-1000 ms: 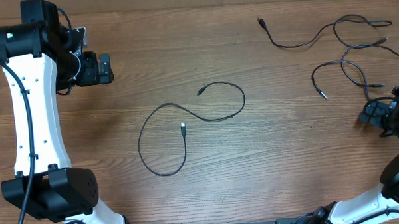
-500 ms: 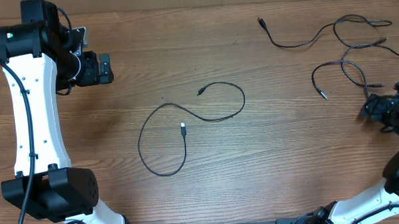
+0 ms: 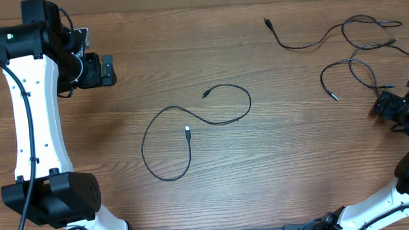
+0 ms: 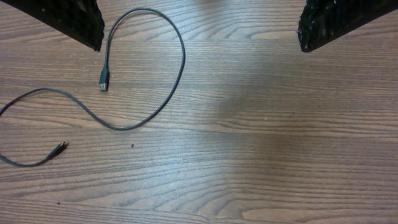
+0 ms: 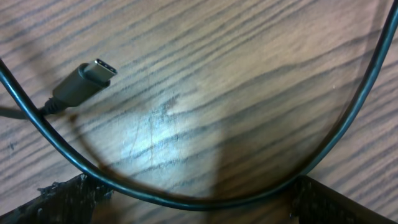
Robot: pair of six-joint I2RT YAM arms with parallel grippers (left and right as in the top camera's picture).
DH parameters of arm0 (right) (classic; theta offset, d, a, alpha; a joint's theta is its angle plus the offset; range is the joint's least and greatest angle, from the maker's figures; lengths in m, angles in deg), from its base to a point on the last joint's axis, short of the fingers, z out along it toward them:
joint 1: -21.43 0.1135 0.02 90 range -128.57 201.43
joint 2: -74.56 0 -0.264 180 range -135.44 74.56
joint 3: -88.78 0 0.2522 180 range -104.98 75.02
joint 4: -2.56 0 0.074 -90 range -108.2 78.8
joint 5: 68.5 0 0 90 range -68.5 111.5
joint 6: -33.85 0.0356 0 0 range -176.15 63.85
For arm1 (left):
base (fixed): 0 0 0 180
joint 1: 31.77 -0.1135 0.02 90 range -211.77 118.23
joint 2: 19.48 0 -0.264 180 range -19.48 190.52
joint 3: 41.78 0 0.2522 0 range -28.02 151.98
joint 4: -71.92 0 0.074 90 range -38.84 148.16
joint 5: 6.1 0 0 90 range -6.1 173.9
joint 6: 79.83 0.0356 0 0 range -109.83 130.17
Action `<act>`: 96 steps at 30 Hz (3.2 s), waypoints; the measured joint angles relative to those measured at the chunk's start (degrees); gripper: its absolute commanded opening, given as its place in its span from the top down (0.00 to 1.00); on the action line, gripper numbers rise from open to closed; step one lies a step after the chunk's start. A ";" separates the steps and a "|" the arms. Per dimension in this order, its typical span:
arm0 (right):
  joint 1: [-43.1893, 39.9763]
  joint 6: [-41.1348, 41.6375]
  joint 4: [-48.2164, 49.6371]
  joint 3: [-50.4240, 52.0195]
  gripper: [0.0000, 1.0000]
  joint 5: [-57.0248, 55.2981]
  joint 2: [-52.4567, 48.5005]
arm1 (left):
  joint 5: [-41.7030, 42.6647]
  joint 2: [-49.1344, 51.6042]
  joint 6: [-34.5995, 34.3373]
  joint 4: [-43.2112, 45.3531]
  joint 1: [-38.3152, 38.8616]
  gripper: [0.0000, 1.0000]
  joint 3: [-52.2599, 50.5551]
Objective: Untangle cables
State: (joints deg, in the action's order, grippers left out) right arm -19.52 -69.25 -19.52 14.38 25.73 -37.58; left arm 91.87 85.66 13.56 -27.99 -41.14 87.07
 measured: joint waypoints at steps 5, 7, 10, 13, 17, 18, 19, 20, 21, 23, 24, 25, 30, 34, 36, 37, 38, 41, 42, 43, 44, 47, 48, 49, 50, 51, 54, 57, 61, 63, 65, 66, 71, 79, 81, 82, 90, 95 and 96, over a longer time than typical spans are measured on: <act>0.00 -0.44 2.23 0.02 0.00 0.55 -0.72 | 0.00 0.00 0.00 0.00 0.00 0.00 0.00; 0.02 -0.48 3.32 0.02 0.00 0.87 -1.14 | 0.00 0.00 0.00 0.00 0.00 0.01 0.00; 0.00 -0.50 5.20 0.00 0.00 1.18 -1.95 | 0.00 0.00 0.00 0.00 0.00 0.01 0.00; 0.00 -0.48 7.13 -0.07 0.00 1.46 -2.71 | 0.00 0.00 0.00 0.00 0.00 0.00 0.00; 0.00 -0.44 10.01 -0.11 0.00 1.86 -3.72 | 0.00 0.00 0.00 0.00 0.00 0.00 0.00; 0.00 -0.44 10.60 -0.11 0.00 1.90 -3.87 | 0.00 0.00 0.00 0.00 0.00 0.00 0.00; 0.02 -0.44 11.43 -0.11 0.00 2.01 -4.11 | 0.00 0.00 0.00 0.00 0.00 0.01 0.00; 0.00 -0.48 12.20 -0.11 0.00 2.25 -4.31 | 0.00 0.00 0.00 0.02 0.00 0.00 0.00; 0.00 -0.46 12.72 -0.11 0.00 2.36 -4.44 | 0.00 0.00 0.00 0.00 0.00 0.01 0.00; 0.00 -0.52 14.19 -0.04 0.00 2.71 -4.85 | 0.00 0.00 0.00 0.00 0.00 0.01 0.00; 0.00 -0.61 14.91 0.00 0.00 2.93 -5.14 | 0.00 0.00 0.00 0.00 0.00 0.00 0.00; 0.00 -0.66 15.69 0.00 0.00 3.06 -5.40 | 0.00 0.00 0.00 0.00 0.00 0.00 0.00; 0.00 -0.76 17.97 -0.39 0.00 3.80 -6.86 | 0.00 0.00 0.00 0.00 0.00 0.00 0.00; 0.00 -0.92 18.88 -2.23 0.00 4.35 -8.66 | 0.00 0.00 0.00 0.00 0.00 0.01 0.00; 0.00 -0.98 19.30 -3.23 0.00 4.50 -9.62 | 0.00 0.00 0.00 0.00 0.00 0.01 0.00; 0.00 -0.98 19.74 -3.67 0.00 4.61 -10.12 | 0.00 0.00 0.00 0.00 0.00 0.01 0.00; 0.02 -1.01 20.09 -3.98 0.00 4.76 -10.49 | 0.00 0.00 0.00 0.00 0.00 0.00 0.00; 0.02 -1.03 21.38 -4.35 0.00 5.05 -11.28 | 0.00 0.00 0.00 0.00 0.00 0.01 0.00; 0.00 -1.03 22.05 -4.42 0.00 5.20 -11.58 | 0.00 0.00 0.02 0.00 0.00 0.00 0.00; 0.00 -1.03 22.60 -4.50 0.00 5.33 -11.89 | 0.00 0.00 0.00 0.00 0.00 0.01 0.00; 0.00 -1.05 23.21 -4.57 0.00 5.44 -12.15 | 0.00 0.00 0.00 0.00 0.00 0.00 0.00; 0.00 -0.94 24.39 -4.61 0.00 5.68 -12.63 | 0.00 0.00 0.00 0.00 0.00 0.00 0.00; 0.00 -0.85 24.63 -4.61 0.00 5.70 -12.70 | 0.00 0.00 0.00 0.00 0.00 0.00 0.00; 0.00 -0.85 24.76 -4.63 0.00 5.75 -12.76 | 0.00 0.00 0.00 0.00 0.00 0.00 0.00; 0.00 -0.87 24.55 -4.76 0.00 5.79 -12.81 | 0.00 0.00 0.00 0.00 0.00 0.00 0.00; 0.00 -0.87 24.04 -4.98 0.00 5.79 -12.81 | 0.00 0.00 0.00 0.00 0.00 0.00 0.00; 0.02 -0.90 21.29 -6.32 0.00 5.84 -12.74 | 0.00 0.00 0.00 0.00 0.00 0.00 0.00; 0.07 -0.85 18.75 -7.32 0.00 5.51 -12.39 | 0.00 0.00 0.00 0.00 0.00 0.01 0.00; 0.15 -0.44 14.05 -7.04 0.00 5.18 -10.01 | 0.00 0.00 0.00 0.00 0.00 0.01 0.00; 0.13 0.04 11.15 -6.25 0.00 5.42 -8.04 | 0.00 0.00 0.00 0.00 0.00 0.01 0.00; 0.11 0.85 8.02 -5.11 0.00 5.97 -5.68 | 0.00 0.00 0.00 0.00 0.00 0.01 0.00; 0.11 1.14 6.80 -4.57 0.00 6.12 -4.48 | 0.00 0.00 0.00 0.00 0.00 0.01 0.00; 0.48 4.39 2.64 -3.39 0.00 8.04 6.03 | 0.00 0.00 0.00 0.00 0.00 0.00 0.00; 10.29 6.49 -3.69 -3.63 0.00 15.72 26.25 | 0.00 0.00 0.02 0.00 0.00 0.01 0.00; 15.17 6.64 -5.46 -3.63 0.00 16.59 28.22 | 0.00 0.00 0.00 0.02 0.00 0.01 0.00; 17.46 6.71 -6.36 -3.63 0.00 16.90 28.65 | 0.00 0.00 0.00 0.00 0.00 0.01 0.00; 35.89 4.31 -15.74 -3.63 0.01 13.05 28.81 | 0.00 0.00 0.00 0.00 0.00 0.01 0.00; 47.21 -3.32 -22.05 -3.63 0.00 8.22 28.83 | 0.00 0.00 0.00 0.00 0.00 0.00 0.00; 48.96 -4.50 -22.88 -3.63 0.00 7.52 28.81 | 0.00 0.00 0.00 0.00 0.00 0.00 0.00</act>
State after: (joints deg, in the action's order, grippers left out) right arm 29.44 -73.75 -42.40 10.75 33.25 -8.77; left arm 91.87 85.66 13.56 -27.99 -41.14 87.07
